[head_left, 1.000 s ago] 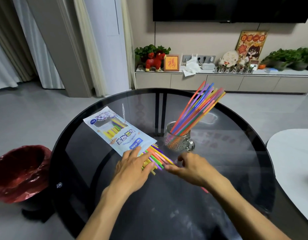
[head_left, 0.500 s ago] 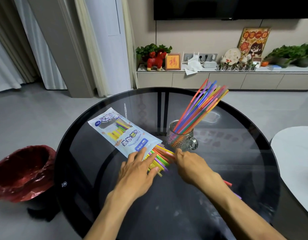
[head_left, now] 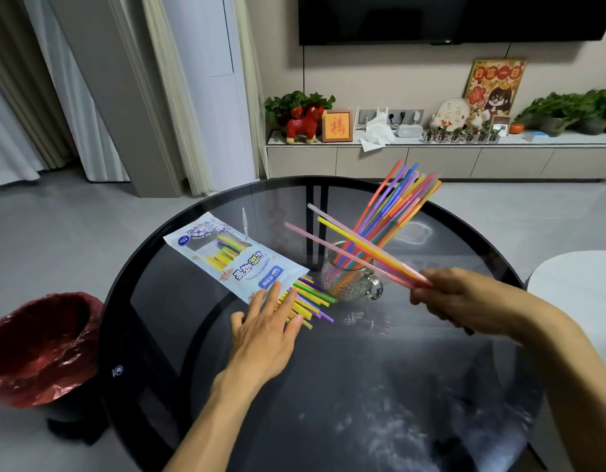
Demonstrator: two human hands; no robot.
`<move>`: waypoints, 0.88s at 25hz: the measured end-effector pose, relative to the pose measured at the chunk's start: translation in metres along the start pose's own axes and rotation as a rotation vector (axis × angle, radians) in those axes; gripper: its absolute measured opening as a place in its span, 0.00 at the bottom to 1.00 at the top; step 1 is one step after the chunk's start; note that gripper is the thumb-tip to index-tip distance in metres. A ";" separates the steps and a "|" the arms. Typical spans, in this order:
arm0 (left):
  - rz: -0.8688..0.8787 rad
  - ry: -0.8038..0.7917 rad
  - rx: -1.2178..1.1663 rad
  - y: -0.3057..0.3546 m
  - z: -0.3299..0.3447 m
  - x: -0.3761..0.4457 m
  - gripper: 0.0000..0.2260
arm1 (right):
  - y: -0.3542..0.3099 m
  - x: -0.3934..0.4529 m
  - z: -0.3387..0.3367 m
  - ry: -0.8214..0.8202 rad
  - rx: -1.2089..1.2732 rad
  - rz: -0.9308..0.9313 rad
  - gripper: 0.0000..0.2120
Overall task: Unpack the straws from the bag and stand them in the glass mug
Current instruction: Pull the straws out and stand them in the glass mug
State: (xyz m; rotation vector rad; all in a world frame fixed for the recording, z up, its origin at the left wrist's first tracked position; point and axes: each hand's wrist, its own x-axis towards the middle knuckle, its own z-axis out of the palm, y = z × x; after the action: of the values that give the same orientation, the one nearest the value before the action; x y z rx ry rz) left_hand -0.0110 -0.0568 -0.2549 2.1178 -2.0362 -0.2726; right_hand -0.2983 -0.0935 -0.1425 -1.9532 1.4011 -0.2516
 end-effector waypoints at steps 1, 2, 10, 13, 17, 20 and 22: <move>-0.004 0.009 -0.096 0.001 -0.004 -0.001 0.22 | 0.000 0.005 0.007 0.053 0.094 -0.057 0.08; -0.017 0.080 -0.238 0.003 -0.010 -0.003 0.20 | 0.001 0.012 0.017 0.098 0.131 -0.109 0.08; 0.320 0.396 0.231 0.051 -0.043 -0.038 0.28 | -0.036 0.051 0.091 0.262 -0.559 -0.649 0.05; 0.226 0.132 0.184 0.049 -0.049 -0.039 0.24 | -0.040 0.045 0.097 0.263 -0.651 -0.673 0.08; 0.182 0.130 0.024 0.044 -0.055 -0.038 0.05 | -0.048 0.033 0.082 0.500 -0.711 -0.607 0.05; 0.109 0.251 -0.090 0.034 -0.062 -0.036 0.05 | -0.057 0.019 0.060 0.918 -0.590 -0.570 0.16; 0.095 0.367 -0.385 0.028 -0.079 -0.036 0.06 | -0.065 0.009 0.051 1.139 -0.273 -0.537 0.16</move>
State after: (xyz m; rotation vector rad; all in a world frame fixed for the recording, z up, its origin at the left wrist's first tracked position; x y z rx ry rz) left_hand -0.0183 -0.0212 -0.1713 1.6909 -1.7054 -0.2202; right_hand -0.2189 -0.0693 -0.1404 -2.5065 1.5211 -1.7051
